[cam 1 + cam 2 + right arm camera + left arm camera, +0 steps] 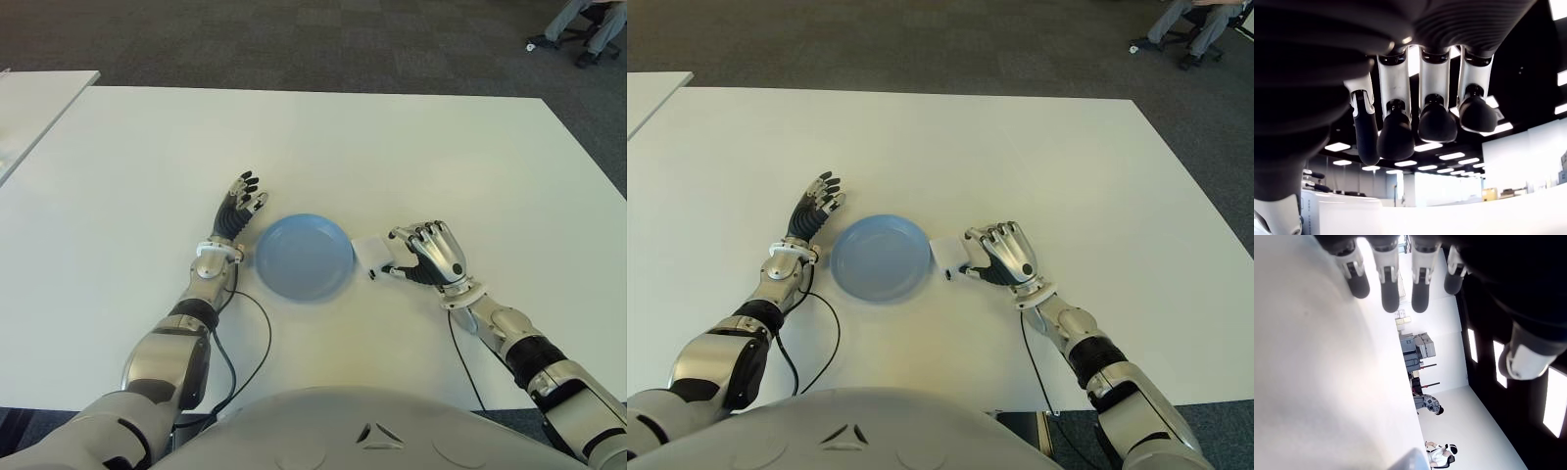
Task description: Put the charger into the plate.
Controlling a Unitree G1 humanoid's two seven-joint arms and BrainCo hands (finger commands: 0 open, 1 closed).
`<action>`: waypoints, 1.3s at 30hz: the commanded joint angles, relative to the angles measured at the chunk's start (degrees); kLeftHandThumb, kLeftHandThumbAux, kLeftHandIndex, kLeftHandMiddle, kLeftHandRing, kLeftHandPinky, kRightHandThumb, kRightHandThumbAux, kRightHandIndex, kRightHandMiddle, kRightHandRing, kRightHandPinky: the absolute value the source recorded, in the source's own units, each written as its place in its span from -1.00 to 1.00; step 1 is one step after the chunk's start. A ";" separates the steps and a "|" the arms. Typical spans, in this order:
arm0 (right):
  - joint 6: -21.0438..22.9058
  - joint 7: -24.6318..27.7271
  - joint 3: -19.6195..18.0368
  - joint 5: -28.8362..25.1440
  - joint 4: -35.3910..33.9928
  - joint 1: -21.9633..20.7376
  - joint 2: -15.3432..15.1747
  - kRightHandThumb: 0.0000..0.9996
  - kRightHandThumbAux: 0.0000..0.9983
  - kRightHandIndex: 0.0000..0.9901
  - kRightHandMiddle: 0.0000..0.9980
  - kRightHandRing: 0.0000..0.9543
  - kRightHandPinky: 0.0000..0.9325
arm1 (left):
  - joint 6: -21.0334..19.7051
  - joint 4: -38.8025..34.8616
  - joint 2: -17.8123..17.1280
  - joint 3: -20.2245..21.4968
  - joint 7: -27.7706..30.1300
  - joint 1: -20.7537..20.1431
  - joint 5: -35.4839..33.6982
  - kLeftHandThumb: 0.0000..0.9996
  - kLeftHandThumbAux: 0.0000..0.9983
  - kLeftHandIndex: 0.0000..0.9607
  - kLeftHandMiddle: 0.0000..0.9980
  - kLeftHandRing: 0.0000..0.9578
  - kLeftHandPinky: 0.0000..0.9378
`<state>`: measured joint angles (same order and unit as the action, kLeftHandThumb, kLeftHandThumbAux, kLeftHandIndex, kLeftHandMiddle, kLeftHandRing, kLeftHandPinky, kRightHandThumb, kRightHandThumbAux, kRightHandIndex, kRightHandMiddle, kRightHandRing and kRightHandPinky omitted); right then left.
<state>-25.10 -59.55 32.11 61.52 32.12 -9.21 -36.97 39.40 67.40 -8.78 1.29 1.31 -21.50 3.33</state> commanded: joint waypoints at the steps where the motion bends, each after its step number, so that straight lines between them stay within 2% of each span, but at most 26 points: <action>1: 0.74 3.86 1.64 1.37 1.34 0.14 -0.34 0.40 0.42 -0.14 0.14 0.14 0.10 | -3.75 3.01 1.69 -1.14 1.54 3.01 1.33 -1.00 0.04 -0.96 -0.69 -0.69 -0.73; 4: 1.01 6.99 1.49 0.48 0.89 0.31 -0.45 0.04 0.12 -0.46 -0.29 -0.27 -0.26 | -3.68 3.03 1.69 -1.11 1.66 3.01 1.27 -1.00 0.04 -0.97 -0.69 -0.70 -0.75; 8: 1.86 13.38 0.91 -0.92 -0.45 0.51 -0.54 -0.18 -0.04 -0.70 -0.59 -0.57 -0.54 | -3.80 3.04 1.65 -1.17 1.73 3.00 1.33 -1.00 0.04 -0.98 -0.71 -0.71 -0.78; 10: 2.45 17.36 0.45 -1.81 -1.81 0.63 -0.62 -0.29 -0.16 -0.87 -0.83 -0.83 -0.81 | -3.87 3.05 1.64 -1.21 1.76 3.01 1.36 -1.00 0.04 -0.97 -0.70 -0.71 -0.77; 13: 2.36 22.14 -0.21 -2.76 -4.81 0.60 -1.38 -0.36 -0.28 -0.96 -0.94 -0.94 -0.94 | -3.69 3.06 1.61 -1.27 1.75 3.03 1.43 -1.00 0.04 -0.97 -0.70 -0.71 -0.76; 18: 0.58 27.59 -0.61 -3.57 -7.86 0.42 -3.03 -0.43 -0.46 -0.99 -0.99 -0.99 -0.99 | -3.24 2.97 1.57 -1.39 1.68 3.18 1.55 -1.00 0.04 -0.97 -0.69 -0.70 -0.77; 25: -3.55 33.45 -0.28 -4.40 -9.11 -0.92 -5.05 -0.49 -0.59 -1.00 -1.00 -1.00 -1.00 | -4.06 2.90 1.53 -1.52 1.63 3.17 1.64 -1.00 0.03 -0.96 -0.70 -0.71 -0.76; 39: -8.66 45.10 -0.93 -6.21 -12.71 -3.79 -7.21 -0.60 -0.65 -1.00 -1.00 -1.00 -1.00 | -4.48 2.85 1.59 -1.23 2.33 3.17 1.16 -1.00 0.04 -0.98 -0.71 -0.73 -0.79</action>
<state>-32.19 -17.16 31.08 55.93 20.01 -12.59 -43.53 39.48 67.41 -8.76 1.17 1.47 -21.47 3.35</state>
